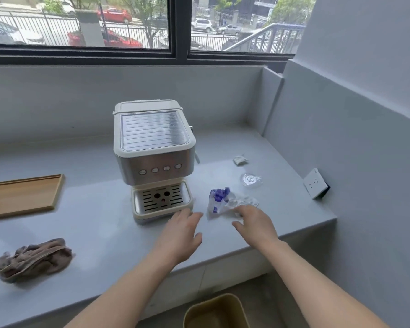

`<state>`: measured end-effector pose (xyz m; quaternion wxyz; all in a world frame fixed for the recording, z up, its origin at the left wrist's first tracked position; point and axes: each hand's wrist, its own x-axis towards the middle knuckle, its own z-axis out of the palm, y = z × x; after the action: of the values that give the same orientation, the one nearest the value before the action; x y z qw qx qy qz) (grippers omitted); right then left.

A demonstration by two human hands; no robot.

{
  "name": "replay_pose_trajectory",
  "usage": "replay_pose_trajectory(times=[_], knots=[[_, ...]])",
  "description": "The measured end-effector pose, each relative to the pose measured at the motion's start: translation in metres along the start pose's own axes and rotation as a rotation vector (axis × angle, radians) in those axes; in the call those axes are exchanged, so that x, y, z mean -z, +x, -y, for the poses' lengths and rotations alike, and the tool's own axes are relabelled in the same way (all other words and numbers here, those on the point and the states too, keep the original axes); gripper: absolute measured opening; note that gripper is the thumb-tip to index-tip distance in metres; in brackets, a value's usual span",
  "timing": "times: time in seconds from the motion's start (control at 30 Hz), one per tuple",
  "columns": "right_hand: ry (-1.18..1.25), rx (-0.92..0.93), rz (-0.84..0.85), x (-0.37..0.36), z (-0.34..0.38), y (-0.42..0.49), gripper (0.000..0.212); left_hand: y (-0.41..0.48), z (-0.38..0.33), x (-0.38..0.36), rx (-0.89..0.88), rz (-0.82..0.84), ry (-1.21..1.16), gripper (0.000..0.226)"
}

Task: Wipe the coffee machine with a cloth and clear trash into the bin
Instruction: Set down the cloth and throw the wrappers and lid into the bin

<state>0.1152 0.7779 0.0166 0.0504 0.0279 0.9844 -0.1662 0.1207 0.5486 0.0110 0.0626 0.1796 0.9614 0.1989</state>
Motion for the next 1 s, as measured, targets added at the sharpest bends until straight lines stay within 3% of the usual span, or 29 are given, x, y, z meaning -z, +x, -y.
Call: replay_pose_trajectory(times=[0.2, 0.27, 0.43, 0.6, 0.77, 1.0], knots=[[-0.047, -0.035, 0.008, 0.002, -0.040, 0.034, 0.034, 0.055, -0.027, -0.019, 0.036, -0.010, -0.012, 0.051], [-0.065, 0.012, 0.050, -0.004, -0.072, 0.063, 0.041, 0.092, -0.045, -0.038, 0.099, -0.027, 0.008, 0.056], [-0.050, 0.098, 0.092, -0.017, -0.065, 0.076, 0.057, 0.117, -0.037, -0.040, 0.189, -0.007, 0.034, 0.077], [-0.128, 0.197, 0.126, -0.024, -0.078, 0.092, 0.036, 0.143, -0.040, -0.056, 0.242, 0.070, 0.014, 0.070], [-0.120, 0.212, 0.078, -0.027, -0.089, 0.093, 0.017, 0.138, -0.036, -0.068, 0.244, 0.002, -0.038, 0.062], [0.020, 0.206, 0.019, -0.023, -0.093, 0.087, 0.019, 0.112, -0.024, -0.064, 0.311, -0.080, -0.150, 0.069]])
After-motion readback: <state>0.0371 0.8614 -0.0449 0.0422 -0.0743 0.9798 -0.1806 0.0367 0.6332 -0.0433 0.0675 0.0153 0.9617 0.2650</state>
